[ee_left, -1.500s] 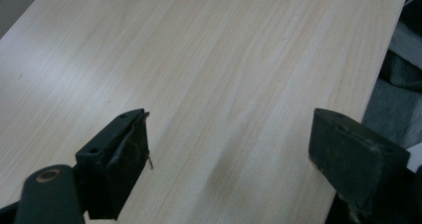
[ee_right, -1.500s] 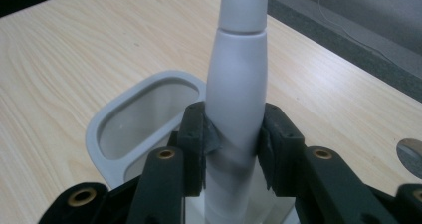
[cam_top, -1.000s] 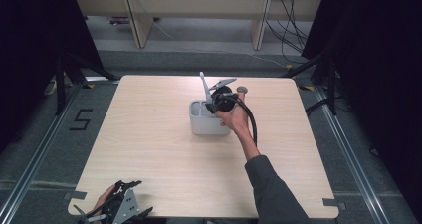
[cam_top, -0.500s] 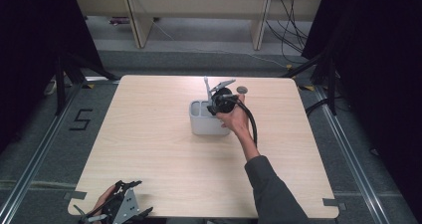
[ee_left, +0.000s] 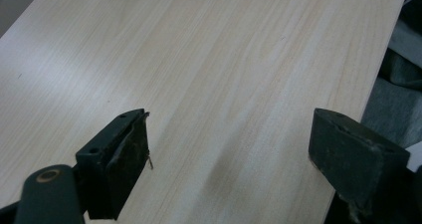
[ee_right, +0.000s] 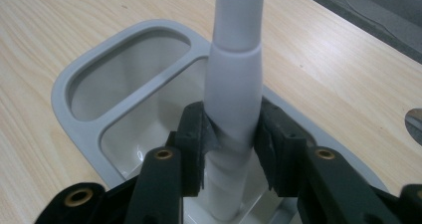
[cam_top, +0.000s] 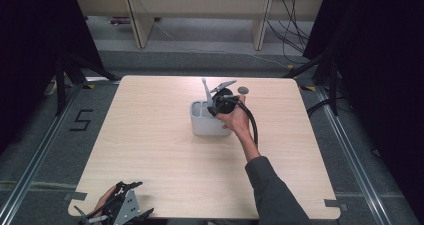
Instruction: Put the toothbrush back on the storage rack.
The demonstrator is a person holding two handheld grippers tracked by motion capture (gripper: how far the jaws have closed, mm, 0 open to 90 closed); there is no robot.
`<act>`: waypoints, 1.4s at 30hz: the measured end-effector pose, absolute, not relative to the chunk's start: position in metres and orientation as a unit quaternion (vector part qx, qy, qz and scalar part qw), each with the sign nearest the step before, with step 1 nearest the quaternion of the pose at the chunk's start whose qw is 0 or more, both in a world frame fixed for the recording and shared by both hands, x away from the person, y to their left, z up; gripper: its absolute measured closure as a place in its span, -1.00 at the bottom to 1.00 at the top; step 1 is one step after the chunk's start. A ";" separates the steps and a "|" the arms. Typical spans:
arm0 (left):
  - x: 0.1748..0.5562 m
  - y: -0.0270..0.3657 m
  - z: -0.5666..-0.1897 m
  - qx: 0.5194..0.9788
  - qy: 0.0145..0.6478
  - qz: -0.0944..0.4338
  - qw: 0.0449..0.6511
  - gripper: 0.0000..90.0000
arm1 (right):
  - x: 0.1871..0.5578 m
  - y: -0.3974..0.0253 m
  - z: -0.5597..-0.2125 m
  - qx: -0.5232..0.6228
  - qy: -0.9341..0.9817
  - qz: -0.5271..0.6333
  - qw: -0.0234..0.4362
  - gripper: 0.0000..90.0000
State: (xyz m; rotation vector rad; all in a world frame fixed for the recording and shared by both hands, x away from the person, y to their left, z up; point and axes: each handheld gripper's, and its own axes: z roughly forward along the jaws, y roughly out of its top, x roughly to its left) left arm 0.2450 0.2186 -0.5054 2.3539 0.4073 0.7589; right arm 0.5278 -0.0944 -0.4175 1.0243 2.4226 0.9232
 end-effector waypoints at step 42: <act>0.245 0.219 -0.505 0.898 0.150 0.277 0.308 -0.65 | 0.518 -0.099 -0.412 0.342 0.855 0.357 0.158 0.32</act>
